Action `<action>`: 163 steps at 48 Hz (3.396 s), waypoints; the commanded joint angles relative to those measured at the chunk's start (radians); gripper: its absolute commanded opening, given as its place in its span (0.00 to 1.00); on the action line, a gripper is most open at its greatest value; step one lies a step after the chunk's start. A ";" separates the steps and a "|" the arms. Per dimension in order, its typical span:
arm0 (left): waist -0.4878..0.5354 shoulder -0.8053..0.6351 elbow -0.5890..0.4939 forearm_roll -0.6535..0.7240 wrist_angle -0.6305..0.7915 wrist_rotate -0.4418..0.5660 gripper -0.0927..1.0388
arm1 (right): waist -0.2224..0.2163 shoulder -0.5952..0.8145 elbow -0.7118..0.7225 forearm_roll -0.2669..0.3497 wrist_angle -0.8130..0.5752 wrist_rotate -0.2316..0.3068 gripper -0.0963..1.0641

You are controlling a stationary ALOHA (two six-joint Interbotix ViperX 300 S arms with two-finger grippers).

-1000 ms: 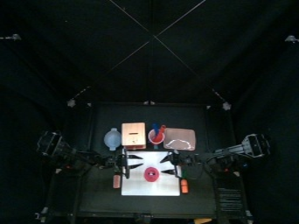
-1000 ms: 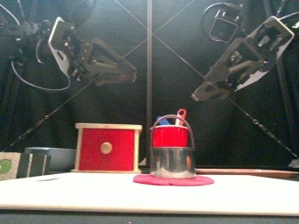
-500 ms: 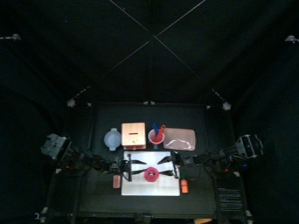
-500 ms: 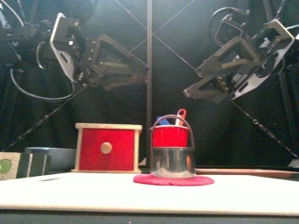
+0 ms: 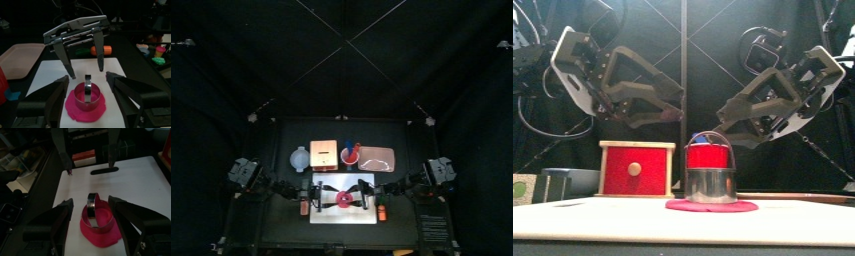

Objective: Get the cutter from the drawer then cut the dough then place the extra dough in the bowl
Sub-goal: Cut the dough

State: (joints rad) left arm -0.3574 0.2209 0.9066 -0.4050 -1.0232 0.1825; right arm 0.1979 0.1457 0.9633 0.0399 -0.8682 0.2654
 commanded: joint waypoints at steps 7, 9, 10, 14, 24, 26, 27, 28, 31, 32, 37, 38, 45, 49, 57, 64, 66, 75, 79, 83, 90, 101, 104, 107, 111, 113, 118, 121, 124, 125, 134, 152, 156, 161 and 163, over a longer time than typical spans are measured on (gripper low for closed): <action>0.008 0.035 -0.031 0.000 0.008 0.000 0.94 | 0.049 -0.032 0.012 0.072 -0.012 0.000 0.86; 0.009 0.046 -0.037 -0.002 0.011 0.000 0.94 | 0.064 -0.029 0.018 0.097 -0.017 -0.003 0.86; 0.011 0.051 -0.040 -0.002 0.011 0.000 0.94 | 0.069 -0.026 0.018 0.104 -0.020 -0.005 0.86; 0.015 0.075 -0.055 0.000 0.011 0.000 0.94 | 0.087 -0.014 0.025 0.137 -0.034 -0.017 0.86; 0.026 0.098 -0.078 0.003 0.011 0.000 0.94 | 0.140 0.021 0.018 0.291 -0.081 -0.123 0.86; 0.029 0.098 -0.078 0.003 0.011 0.000 0.93 | 0.149 0.032 0.015 0.324 -0.087 -0.141 0.86; 0.029 0.098 -0.078 0.003 0.011 0.000 0.93 | 0.153 0.035 0.011 0.341 -0.091 -0.153 0.86; 0.029 0.098 -0.078 0.003 0.012 0.000 0.93 | 0.160 0.040 0.009 0.354 -0.092 -0.164 0.86; 0.032 0.100 -0.080 0.003 0.011 0.000 0.93 | 0.169 0.051 0.002 0.390 -0.097 -0.184 0.86; 0.032 0.100 -0.080 0.003 0.011 0.003 0.93 | 0.175 0.055 -0.003 0.403 -0.097 -0.195 0.86; 0.034 0.106 -0.080 0.003 0.012 0.003 0.93 | 0.187 0.063 -0.014 0.437 -0.098 -0.221 0.86; 0.034 0.109 -0.080 0.003 0.012 0.003 0.93 | 0.189 0.063 -0.015 0.442 -0.098 -0.225 0.86; 0.034 0.130 -0.094 0.008 0.012 0.002 0.93 | 0.192 0.063 -0.021 0.460 -0.098 -0.232 0.86; 0.034 0.135 -0.098 0.011 0.012 0.003 0.93 | 0.192 0.063 -0.025 0.462 -0.098 -0.232 0.86; 0.034 0.135 -0.098 0.015 0.012 0.005 0.93 | 0.193 0.063 -0.025 0.468 -0.098 -0.233 0.81; 0.034 0.133 -0.097 0.017 0.012 0.005 0.93 | 0.196 0.063 -0.023 0.463 -0.098 -0.233 0.71; 0.034 0.135 -0.098 0.017 0.012 0.005 0.93 | 0.196 0.063 -0.023 0.462 -0.098 -0.233 0.68; 0.034 0.127 -0.100 0.028 0.021 0.005 0.92 | 0.198 0.063 -0.021 0.460 -0.098 -0.233 0.61; 0.034 0.126 -0.100 0.031 0.028 0.005 0.88 | 0.198 0.063 -0.021 0.462 -0.098 -0.233 0.61; 0.034 0.126 -0.098 0.034 0.031 0.005 0.81 | 0.199 0.063 -0.021 0.460 -0.098 -0.233 0.61; 0.035 0.126 -0.101 0.034 0.032 0.006 0.71 | 0.198 0.063 -0.023 0.460 -0.095 -0.233 0.61; 0.037 0.126 -0.100 0.034 0.040 0.006 0.64 | 0.198 0.063 -0.021 0.462 -0.092 -0.233 0.60; 0.037 0.126 -0.100 0.034 0.049 0.006 0.63 | 0.198 0.063 -0.021 0.462 -0.091 -0.233 0.60; 0.037 0.126 -0.098 0.034 0.057 0.006 0.62 | 0.198 0.063 -0.021 0.460 -0.091 -0.233 0.60; 0.037 0.124 -0.098 0.034 0.067 0.008 0.60 | 0.196 0.063 -0.021 0.463 -0.089 -0.233 0.60; 0.037 0.124 -0.098 0.035 0.072 0.008 0.59 | 0.196 0.063 -0.021 0.463 -0.086 -0.233 0.60; 0.037 0.121 -0.097 0.044 0.089 0.008 0.57 | 0.196 0.064 -0.023 0.463 -0.077 -0.232 0.60; 0.037 0.120 -0.097 0.046 0.095 0.008 0.56 | 0.198 0.063 -0.025 0.462 -0.067 -0.233 0.60; 0.037 0.118 -0.095 0.046 0.095 0.008 0.56 | 0.199 0.064 -0.023 0.465 -0.057 -0.233 0.60; 0.037 0.118 -0.095 0.046 0.095 0.008 0.56 | 0.198 0.064 -0.021 0.466 -0.052 -0.233 0.60; 0.037 0.115 -0.092 0.044 0.095 0.008 0.56 | 0.198 0.071 -0.021 0.469 -0.025 -0.230 0.60; 0.037 0.115 -0.081 0.044 0.097 0.008 0.56 | 0.196 0.086 -0.026 0.468 0.014 -0.229 0.48; 0.037 0.115 -0.081 0.044 0.104 0.008 0.56 | 0.196 0.086 -0.029 0.469 0.029 -0.229 0.48; 0.035 0.115 -0.081 0.044 0.123 0.006 0.56 | 0.196 0.091 -0.032 0.469 0.046 -0.227 0.48; 0.037 0.114 -0.081 0.043 0.127 0.006 0.56 | 0.196 0.092 -0.035 0.469 0.052 -0.227 0.48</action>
State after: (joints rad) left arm -0.3191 0.3543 0.8283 -0.3636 -0.9097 0.1887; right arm 0.3927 0.2393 0.9373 0.5077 -0.8437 0.0322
